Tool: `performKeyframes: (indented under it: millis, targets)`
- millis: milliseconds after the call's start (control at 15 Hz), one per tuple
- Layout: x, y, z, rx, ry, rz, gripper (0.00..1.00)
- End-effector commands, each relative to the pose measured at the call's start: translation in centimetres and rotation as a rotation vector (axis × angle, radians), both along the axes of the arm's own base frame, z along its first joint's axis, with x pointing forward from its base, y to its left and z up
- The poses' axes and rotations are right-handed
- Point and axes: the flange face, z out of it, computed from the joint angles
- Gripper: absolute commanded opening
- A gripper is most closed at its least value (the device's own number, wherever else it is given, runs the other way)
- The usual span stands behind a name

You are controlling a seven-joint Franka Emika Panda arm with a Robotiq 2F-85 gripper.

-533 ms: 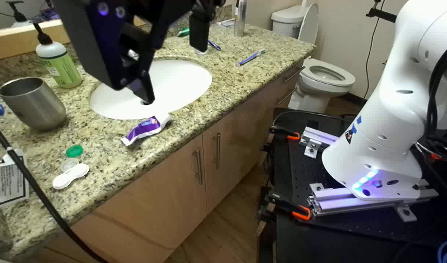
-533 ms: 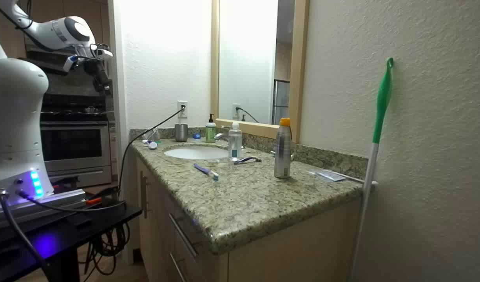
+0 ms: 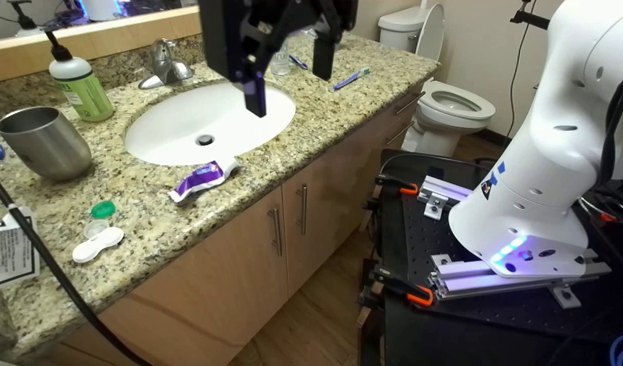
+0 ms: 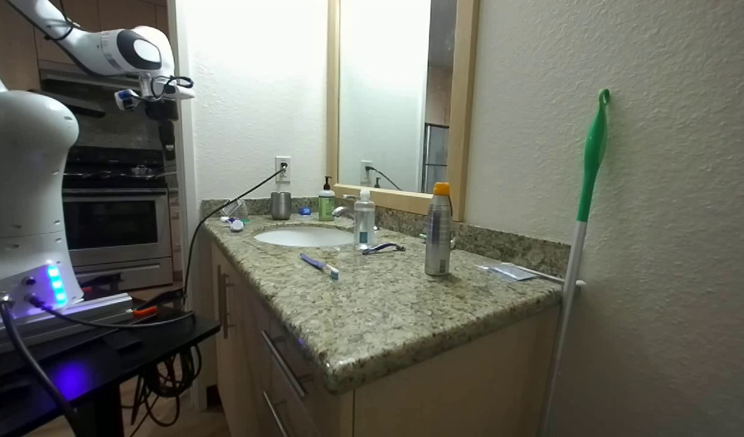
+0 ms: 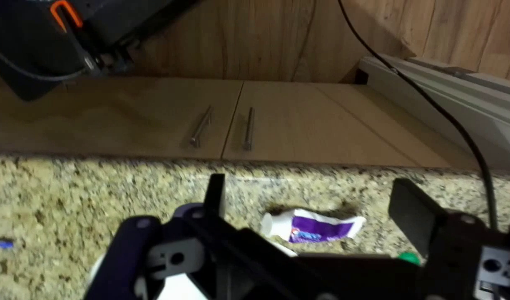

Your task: Pick the toothbrush on the counter and put it in the cup

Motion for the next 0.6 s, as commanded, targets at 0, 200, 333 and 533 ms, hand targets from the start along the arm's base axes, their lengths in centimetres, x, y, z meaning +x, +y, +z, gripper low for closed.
performKeyframes:
  millis: [0, 200, 333, 533]
  targets:
    - [-4.3, -5.5, -5.1, 0.154, 0.047, -0.15, 1.0]
    - [-3.3, -10.5, -4.9, 0.182, 0.078, -0.334, 1.0]
    - [-3.7, -14.3, -4.5, 0.178, 0.048, -0.442, 1.0]
    - [-5.0, -19.4, -2.7, 0.227, 0.014, -0.608, 1.0]
